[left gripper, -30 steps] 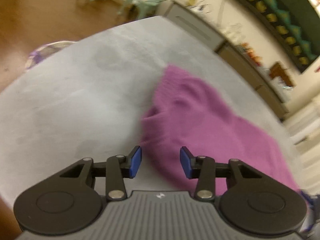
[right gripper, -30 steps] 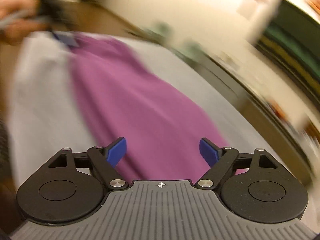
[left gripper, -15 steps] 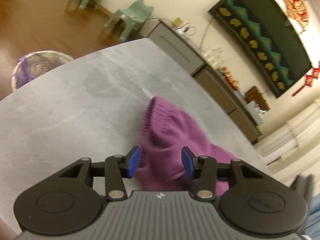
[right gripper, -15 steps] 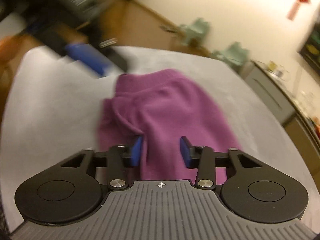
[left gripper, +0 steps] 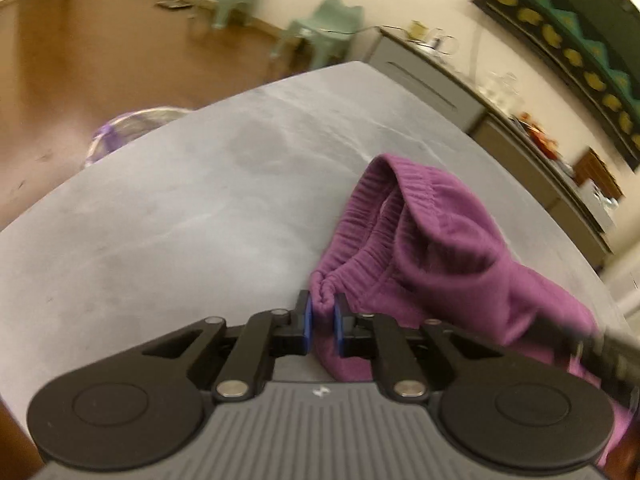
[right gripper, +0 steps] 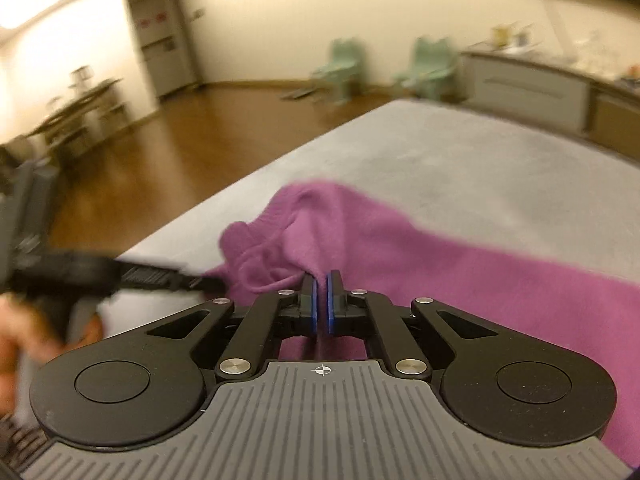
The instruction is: Fold clothes
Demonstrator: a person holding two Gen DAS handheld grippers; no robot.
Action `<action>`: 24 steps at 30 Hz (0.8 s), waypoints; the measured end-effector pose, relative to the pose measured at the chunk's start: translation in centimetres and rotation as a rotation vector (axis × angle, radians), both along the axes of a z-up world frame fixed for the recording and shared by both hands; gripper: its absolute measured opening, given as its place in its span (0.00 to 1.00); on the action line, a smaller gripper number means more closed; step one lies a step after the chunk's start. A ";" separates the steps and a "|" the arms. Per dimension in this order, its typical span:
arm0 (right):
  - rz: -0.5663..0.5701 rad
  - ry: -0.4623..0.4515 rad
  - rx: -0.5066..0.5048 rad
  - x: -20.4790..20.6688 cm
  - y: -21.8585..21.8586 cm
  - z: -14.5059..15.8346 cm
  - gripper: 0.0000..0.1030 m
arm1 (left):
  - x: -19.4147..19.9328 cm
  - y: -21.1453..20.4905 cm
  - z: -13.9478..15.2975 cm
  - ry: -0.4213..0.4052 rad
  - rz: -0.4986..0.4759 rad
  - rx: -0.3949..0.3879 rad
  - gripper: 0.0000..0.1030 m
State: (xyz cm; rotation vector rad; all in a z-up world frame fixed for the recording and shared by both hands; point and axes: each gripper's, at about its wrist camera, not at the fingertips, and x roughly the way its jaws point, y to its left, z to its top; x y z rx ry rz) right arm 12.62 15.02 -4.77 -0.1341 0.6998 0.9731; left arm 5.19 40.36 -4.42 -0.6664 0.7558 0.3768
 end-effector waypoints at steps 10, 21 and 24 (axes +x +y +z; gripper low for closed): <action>0.051 0.020 0.045 -2.0 -7.7 1.3 0.56 | -3.6 -0.7 5.0 -0.293 -0.133 0.022 0.16; -0.787 -0.003 -0.325 4.5 -41.4 -1.1 0.57 | 2.1 -3.5 0.9 0.058 -0.288 0.174 0.13; -0.966 0.051 -0.329 4.6 -49.9 -1.0 0.70 | 1.7 -2.8 1.4 0.095 -0.213 0.174 0.04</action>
